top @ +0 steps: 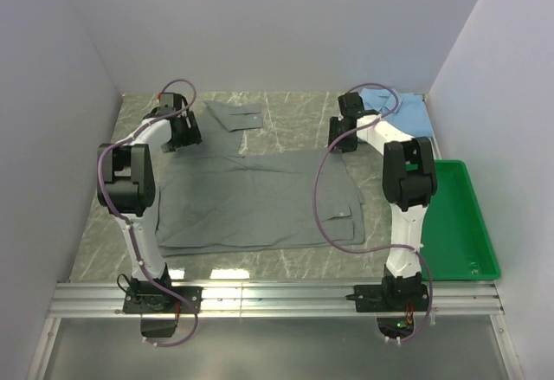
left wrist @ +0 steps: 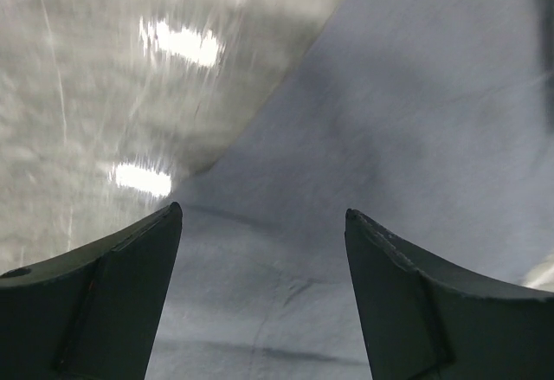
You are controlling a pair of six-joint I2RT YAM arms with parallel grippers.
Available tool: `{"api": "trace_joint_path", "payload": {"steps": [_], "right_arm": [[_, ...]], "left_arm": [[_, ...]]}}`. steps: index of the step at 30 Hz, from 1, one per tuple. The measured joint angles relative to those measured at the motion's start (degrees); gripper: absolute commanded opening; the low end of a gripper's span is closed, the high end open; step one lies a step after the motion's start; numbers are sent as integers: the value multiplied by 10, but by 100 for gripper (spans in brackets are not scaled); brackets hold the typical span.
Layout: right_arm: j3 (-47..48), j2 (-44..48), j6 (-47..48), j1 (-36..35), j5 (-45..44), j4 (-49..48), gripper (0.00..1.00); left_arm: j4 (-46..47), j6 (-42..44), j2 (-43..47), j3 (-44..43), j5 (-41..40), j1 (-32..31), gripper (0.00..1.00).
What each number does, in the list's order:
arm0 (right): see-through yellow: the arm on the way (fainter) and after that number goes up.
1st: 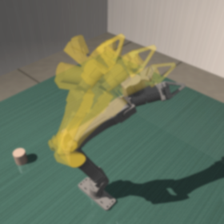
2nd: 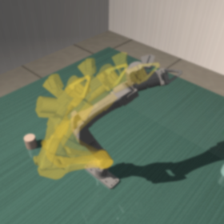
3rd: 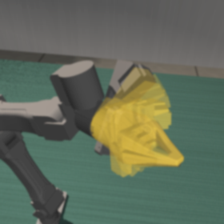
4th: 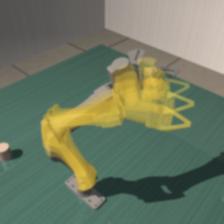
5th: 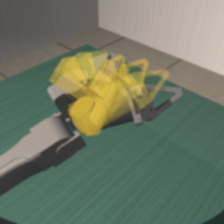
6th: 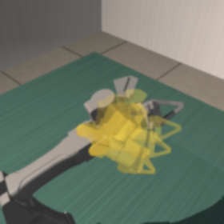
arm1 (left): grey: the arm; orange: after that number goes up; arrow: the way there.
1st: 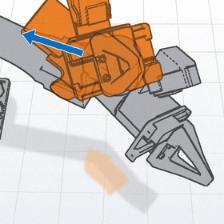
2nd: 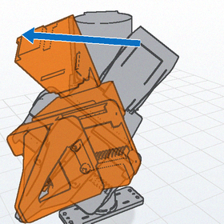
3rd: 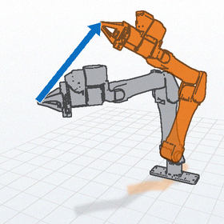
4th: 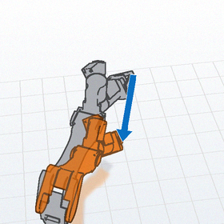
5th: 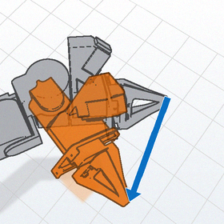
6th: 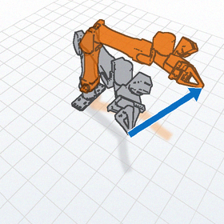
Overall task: Fold and stack the long sleeve shirts
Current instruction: Fold the shirt
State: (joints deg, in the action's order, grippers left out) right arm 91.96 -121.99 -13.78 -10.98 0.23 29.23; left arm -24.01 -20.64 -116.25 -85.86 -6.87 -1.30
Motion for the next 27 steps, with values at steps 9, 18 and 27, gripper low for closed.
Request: {"api": "trace_joint_path", "payload": {"steps": [9, 18, 27], "right_arm": [[53, -38, 6, 0, -9, 29, 50], [77, -52, 16, 0, -9, 63, 39], [84, -56, 24, -4, -7, 80, 10]], "left_arm": [[-20, 0, 2, 39, -6, 1, 81], [-20, -14, 17, 60, -9, 1, 80], [-20, -31, 40, 80, -9, 2, 79]]}}
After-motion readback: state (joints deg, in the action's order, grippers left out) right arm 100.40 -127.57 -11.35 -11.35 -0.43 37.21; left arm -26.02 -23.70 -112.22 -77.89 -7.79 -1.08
